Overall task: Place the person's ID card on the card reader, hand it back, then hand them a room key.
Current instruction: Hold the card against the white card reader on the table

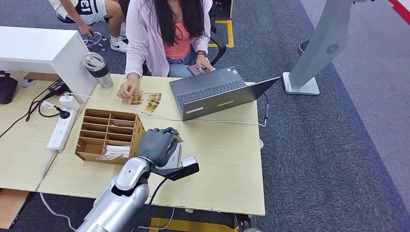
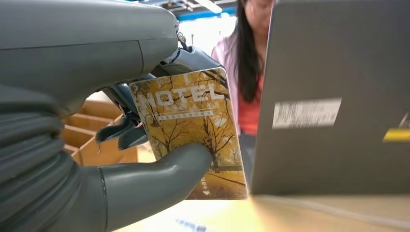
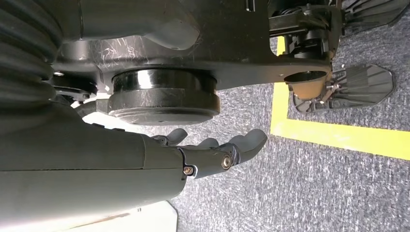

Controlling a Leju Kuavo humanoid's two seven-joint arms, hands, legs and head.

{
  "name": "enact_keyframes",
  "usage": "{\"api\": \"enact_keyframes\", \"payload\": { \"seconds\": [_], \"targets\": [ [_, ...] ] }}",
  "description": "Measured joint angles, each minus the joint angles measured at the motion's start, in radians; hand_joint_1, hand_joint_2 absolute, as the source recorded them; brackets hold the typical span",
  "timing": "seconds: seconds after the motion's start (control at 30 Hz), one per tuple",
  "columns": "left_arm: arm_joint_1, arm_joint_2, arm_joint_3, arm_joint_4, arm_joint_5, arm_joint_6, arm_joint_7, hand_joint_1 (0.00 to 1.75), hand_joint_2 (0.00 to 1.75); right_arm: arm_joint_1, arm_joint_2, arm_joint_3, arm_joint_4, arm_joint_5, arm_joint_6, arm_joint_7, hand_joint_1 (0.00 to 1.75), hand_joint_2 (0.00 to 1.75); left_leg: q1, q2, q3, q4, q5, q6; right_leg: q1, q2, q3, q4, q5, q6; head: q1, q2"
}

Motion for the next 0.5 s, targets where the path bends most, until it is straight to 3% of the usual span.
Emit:
{"api": "enact_keyframes", "payload": {
  "seconds": [0.5],
  "targets": [
    [-0.016,-0.005,-0.018,0.062,-0.035,-0.025,0.082,1.75,1.75,0.002,-0.003,-0.009,0.0,-0.014,0.007,0.0,0.0,1.75,0.0,0.0,0.0,0.0,0.0,0.0,0.0,0.0,0.0,0.0,0.0,0.0,0.0,0.0]
  ]
}}
